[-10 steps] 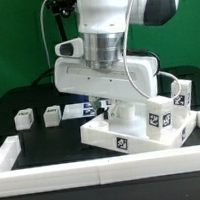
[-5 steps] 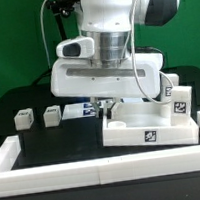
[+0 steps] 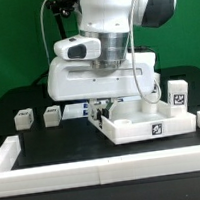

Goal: Assemble square table

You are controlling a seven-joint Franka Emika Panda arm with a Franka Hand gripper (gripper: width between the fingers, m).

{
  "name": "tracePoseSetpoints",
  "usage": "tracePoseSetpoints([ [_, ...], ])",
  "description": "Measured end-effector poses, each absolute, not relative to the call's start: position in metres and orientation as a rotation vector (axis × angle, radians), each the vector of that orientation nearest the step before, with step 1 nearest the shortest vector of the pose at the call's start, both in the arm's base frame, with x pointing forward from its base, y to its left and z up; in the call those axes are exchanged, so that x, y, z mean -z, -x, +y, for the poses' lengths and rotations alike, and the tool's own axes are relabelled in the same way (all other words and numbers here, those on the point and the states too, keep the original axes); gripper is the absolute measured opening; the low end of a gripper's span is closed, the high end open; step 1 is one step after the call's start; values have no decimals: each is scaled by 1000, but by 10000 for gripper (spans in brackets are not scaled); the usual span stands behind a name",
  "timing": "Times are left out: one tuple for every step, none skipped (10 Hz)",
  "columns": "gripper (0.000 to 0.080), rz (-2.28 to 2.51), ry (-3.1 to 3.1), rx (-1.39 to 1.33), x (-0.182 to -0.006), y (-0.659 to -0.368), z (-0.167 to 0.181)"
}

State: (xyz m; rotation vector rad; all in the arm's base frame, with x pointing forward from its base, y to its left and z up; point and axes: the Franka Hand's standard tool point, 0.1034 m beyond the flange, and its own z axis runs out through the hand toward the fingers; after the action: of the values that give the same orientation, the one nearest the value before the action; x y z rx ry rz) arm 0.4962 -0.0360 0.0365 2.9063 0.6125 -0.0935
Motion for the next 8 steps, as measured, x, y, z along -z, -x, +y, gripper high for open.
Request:
tracePoseSetpoints([
  [65, 783, -2857, 108, -36, -501, -36],
  [65, 908, -2815, 124, -35, -503, -36],
  [65, 961, -2797, 131, -35, -502, -39],
  [64, 997, -2784, 137, -35, -501, -40],
  [64, 1112, -2736, 154, -35, -501, -42],
  [64, 1159, -2713, 163, -35, -501, -43],
  [64, 1282, -2650, 182, -35, -502, -44],
  [64, 1427, -2560, 190, -37, -511, -38],
])
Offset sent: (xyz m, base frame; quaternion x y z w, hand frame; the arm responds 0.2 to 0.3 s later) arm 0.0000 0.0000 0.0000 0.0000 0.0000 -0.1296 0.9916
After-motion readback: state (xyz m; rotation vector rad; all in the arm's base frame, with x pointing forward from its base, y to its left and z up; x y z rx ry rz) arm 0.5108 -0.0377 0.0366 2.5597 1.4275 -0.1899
